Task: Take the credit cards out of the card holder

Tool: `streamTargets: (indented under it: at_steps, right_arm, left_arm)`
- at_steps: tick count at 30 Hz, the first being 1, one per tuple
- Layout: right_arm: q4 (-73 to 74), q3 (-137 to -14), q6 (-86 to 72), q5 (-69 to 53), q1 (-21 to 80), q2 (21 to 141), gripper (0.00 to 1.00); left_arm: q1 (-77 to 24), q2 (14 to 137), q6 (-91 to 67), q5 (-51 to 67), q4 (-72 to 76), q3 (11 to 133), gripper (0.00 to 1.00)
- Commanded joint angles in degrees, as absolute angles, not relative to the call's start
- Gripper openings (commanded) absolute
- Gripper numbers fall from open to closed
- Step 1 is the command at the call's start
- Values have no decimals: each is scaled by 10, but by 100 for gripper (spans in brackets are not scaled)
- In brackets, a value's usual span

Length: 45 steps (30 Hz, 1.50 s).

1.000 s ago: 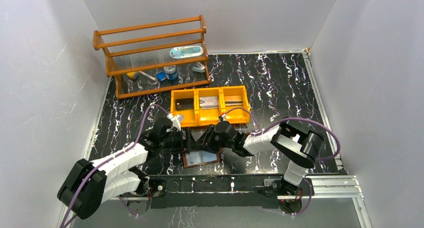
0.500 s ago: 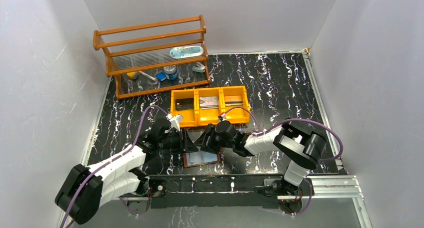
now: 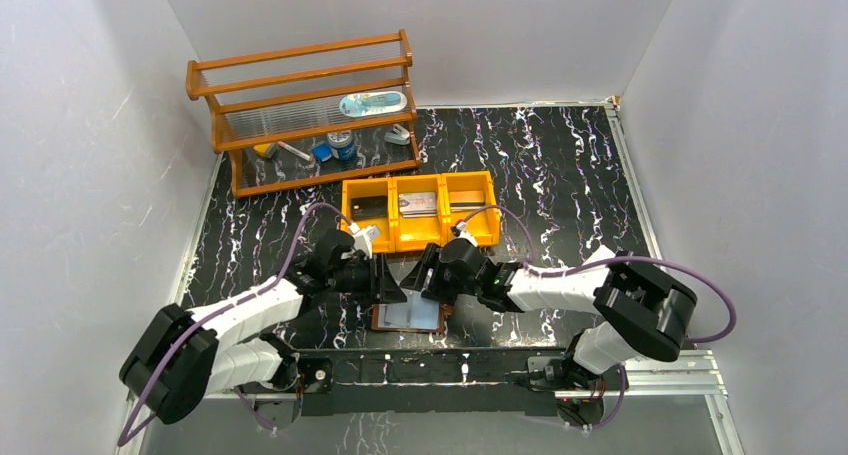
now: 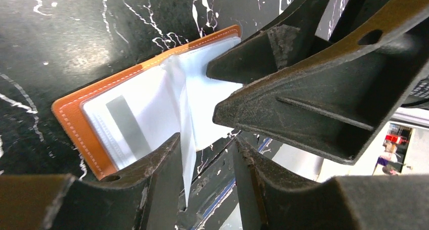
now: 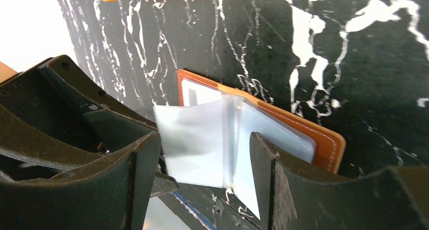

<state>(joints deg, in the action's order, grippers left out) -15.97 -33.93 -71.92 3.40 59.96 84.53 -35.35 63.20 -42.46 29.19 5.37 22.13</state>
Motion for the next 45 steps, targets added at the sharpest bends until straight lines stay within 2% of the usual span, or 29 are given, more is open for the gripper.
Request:
streamTargets:
  at_steps: [1,12,16,22,26,29,32,35,38,41,45]
  right_arm:
    - [-92,-343,-717,99,599,804,74]
    - [51,-313,-741,223,599,641,70]
    - [81,-309,-744,236,599,607,70]
    - [61,-310,-730,217,599,599,70]
    - [33,-320,-704,179,599,620,69]
    - [20,-339,-681,146,600,649,69]
    - [22,-370,-661,128,603,695,68]
    - [44,-415,-639,134,620,741,68]
    - [93,-474,-625,165,646,792,70]
    - [144,-529,-620,211,676,838,72]
    - [187,-588,-617,237,705,896,73]
  left_arm:
    - [-379,658,-423,316,83,251,39]
    - [-441,730,-442,303,139,280,39]
    - [-455,762,-442,287,136,285,40]
    - [-463,751,-430,279,116,306,46]
    - [-463,680,-416,187,17,314,47]
    - [-463,607,-425,31,-102,323,49]
    - [-460,547,-452,-93,-200,324,53]
    - [-454,510,-476,-156,-255,319,60]
    - [-433,502,-495,-186,-299,321,72]
    - [-373,500,-501,-168,-317,320,80]
    - [-269,473,-488,-88,-302,302,84]
